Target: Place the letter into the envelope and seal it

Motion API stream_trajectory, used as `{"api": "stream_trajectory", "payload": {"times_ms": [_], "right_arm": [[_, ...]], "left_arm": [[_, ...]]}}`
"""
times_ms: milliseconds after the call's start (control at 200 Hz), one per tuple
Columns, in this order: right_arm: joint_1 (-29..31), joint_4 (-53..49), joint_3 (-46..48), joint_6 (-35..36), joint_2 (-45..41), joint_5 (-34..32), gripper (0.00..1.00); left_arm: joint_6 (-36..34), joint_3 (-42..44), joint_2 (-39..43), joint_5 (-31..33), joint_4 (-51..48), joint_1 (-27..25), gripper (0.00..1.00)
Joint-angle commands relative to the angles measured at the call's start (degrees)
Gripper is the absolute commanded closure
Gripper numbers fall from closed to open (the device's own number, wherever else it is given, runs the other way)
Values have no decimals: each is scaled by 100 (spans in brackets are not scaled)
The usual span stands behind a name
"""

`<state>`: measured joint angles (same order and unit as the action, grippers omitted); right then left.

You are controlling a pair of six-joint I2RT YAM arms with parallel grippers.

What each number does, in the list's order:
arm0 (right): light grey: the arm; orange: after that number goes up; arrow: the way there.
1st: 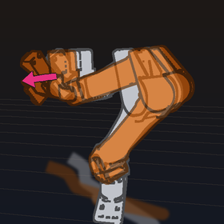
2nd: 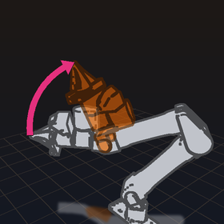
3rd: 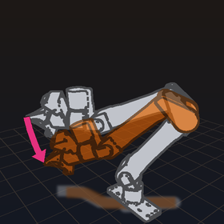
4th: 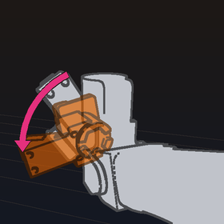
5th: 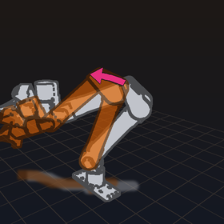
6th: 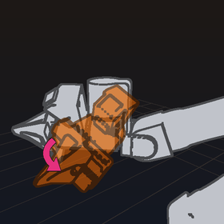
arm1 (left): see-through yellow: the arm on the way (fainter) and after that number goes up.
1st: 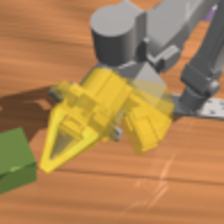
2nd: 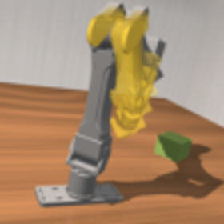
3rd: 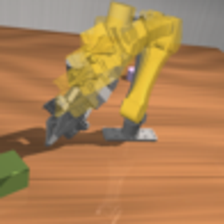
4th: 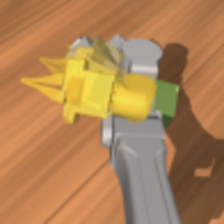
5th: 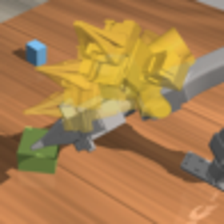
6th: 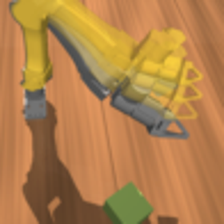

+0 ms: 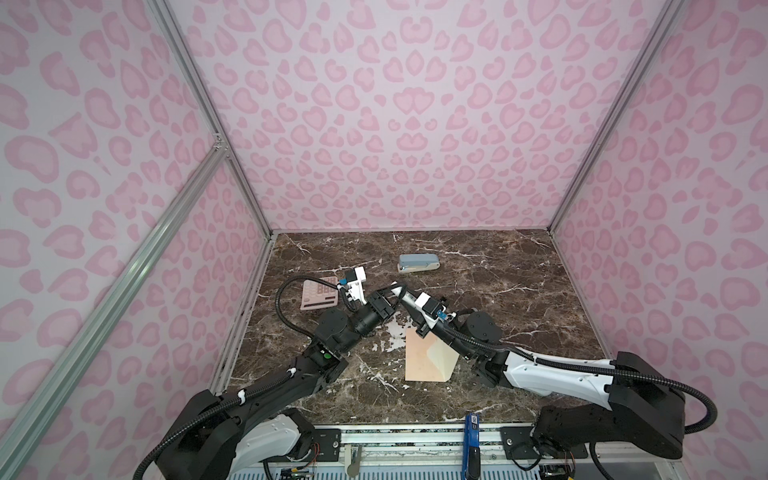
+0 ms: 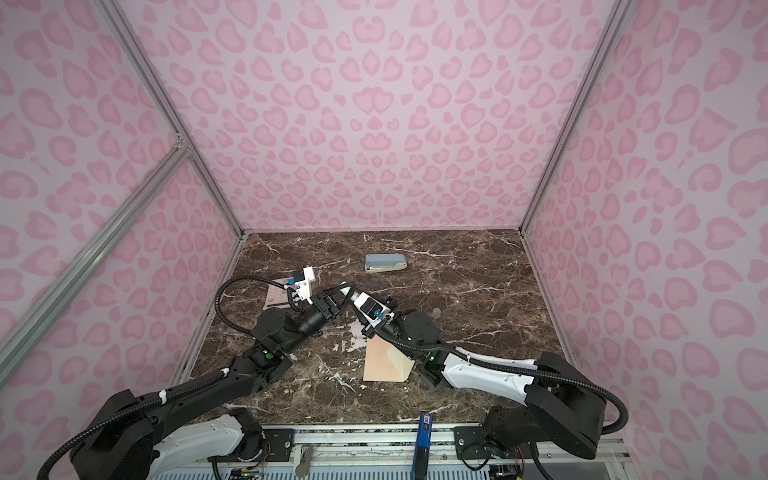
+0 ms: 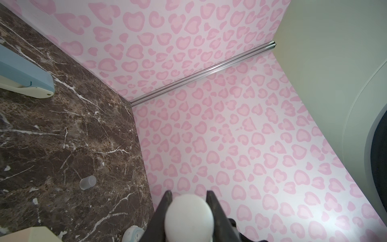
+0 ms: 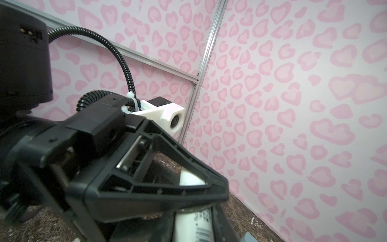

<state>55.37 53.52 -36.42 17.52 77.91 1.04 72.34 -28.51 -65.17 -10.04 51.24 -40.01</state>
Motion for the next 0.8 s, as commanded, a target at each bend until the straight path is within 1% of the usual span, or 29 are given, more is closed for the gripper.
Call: {"api": "stream_trajectory", "payload": {"times_ms": [0, 95, 170, 215, 235, 245, 255, 335, 450, 515, 575, 710, 795], "right_arm": [[-7, 94, -45, -30, 99, -35, 75], [-4, 115, -31, -29, 122, -119, 79], [-7, 129, -8, -20, 104, -195, 83], [-1, 140, 8, -12, 78, -226, 84], [0, 141, 31, -7, 61, -234, 85], [0, 135, 37, -4, 50, -246, 86], [0, 129, 38, 1, 43, -256, 86], [-7, -15, 65, 15, -65, -385, 87], [-9, -815, -21, -36, -343, -576, 88], [-18, -1467, -110, -99, -548, -731, 88], [-64, -1860, -124, -186, -745, -858, 88], [-249, -2720, -117, -494, -1316, -1041, 89], [-405, -3461, -215, -724, -1647, -1100, 89]], "left_arm": [[34, -64, -31, -243, 225, -7, 76], [44, -59, -31, -253, 237, -7, 75], [28, -40, -14, -247, 254, -7, 71], [18, -12, 3, -242, 279, -7, 66], [9, -6, 11, -235, 292, -3, 65], [9, 1, 19, -228, 301, -6, 60], [2, 10, 25, -220, 306, -7, 58], [-55, 34, 80, -178, 244, -7, 47], [-289, -15, 248, -126, -76, 17, 32], [-484, -73, 401, -57, -451, 28, 26], [-719, -166, 577, 22, -915, 45, 21], [-1459, -536, 1055, 304, -2527, 123, 19], [-1971, -806, 1386, 706, -3731, 176, 19]]}}
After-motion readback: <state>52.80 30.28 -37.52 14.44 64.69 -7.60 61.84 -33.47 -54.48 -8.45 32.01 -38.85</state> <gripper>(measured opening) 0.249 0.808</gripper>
